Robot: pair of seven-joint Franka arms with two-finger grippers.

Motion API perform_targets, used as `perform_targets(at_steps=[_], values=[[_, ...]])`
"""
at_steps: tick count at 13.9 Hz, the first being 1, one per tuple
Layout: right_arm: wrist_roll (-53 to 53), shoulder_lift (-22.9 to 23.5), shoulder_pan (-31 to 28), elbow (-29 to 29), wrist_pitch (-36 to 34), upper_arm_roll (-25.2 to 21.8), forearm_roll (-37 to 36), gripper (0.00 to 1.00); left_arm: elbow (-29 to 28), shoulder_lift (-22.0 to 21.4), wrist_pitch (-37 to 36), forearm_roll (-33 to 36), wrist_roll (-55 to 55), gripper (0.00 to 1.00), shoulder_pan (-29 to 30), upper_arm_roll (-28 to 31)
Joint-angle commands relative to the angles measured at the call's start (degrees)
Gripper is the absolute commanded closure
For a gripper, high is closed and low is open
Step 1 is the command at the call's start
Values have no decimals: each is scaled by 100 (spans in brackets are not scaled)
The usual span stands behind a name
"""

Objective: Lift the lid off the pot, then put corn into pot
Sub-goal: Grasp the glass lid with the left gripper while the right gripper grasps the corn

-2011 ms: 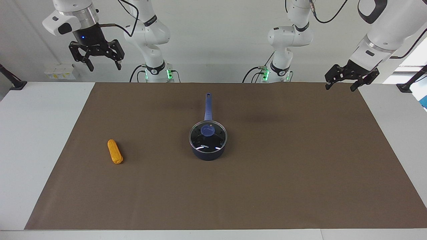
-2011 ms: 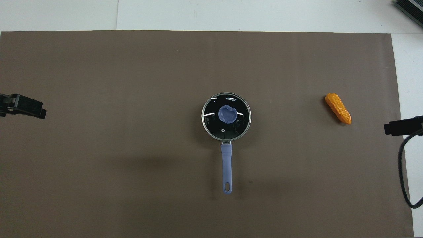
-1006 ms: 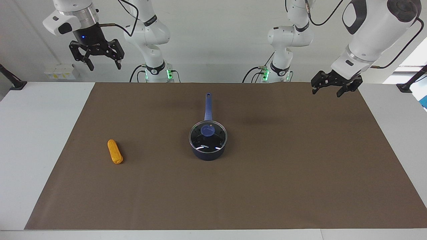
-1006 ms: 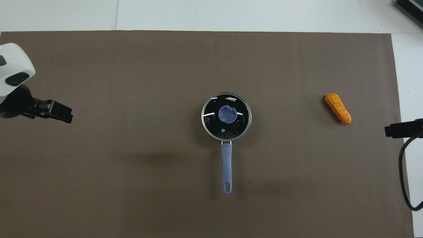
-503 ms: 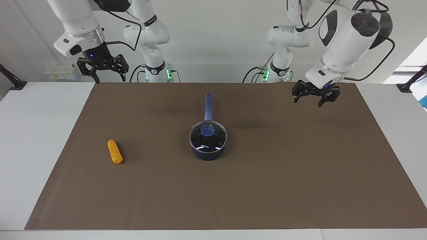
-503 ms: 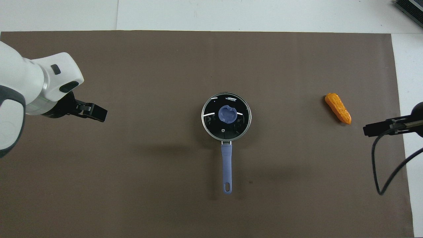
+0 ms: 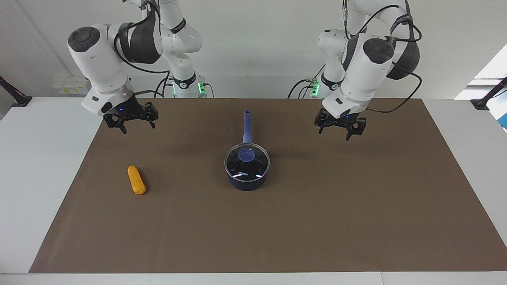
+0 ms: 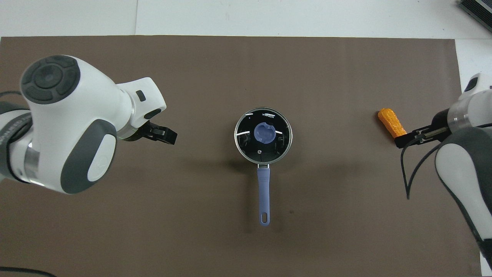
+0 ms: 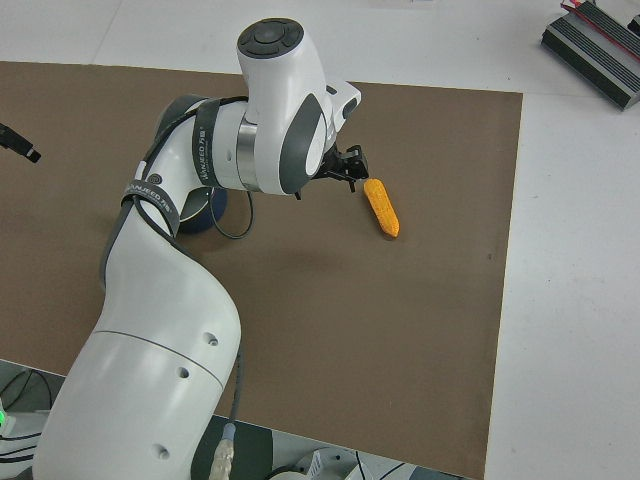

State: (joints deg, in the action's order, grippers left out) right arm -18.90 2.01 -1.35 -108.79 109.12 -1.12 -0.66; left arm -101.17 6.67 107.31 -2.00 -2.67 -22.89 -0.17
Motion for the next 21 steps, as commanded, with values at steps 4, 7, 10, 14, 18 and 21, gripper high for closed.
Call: perform_targets(at_steps=[4,7,10,14,18,21], values=[[-1894,984,-260,-89,1356,7,-39,0,369,755,467,-220,-357,0,-637,96],[-3134,1353,-471,-107,1962,7,-48,0,834,1124,344,-178,-899,0,-1041,113],[-3348,1758,-585,-107,2324,7,-48,0,1064,1388,343,-195,-1673,0,-1384,104],[-3270,1934,-656,-177,2439,16,-13,0,1565,1688,238,-195,-2307,0,-1789,113],[-3260,1952,-638,-177,2439,16,22,9,2317,2248,107,-178,-2851,0,-2123,122],[-3243,1978,-595,-116,2439,16,22,95,3068,2777,-184,-143,-2976,0,-2123,148]])
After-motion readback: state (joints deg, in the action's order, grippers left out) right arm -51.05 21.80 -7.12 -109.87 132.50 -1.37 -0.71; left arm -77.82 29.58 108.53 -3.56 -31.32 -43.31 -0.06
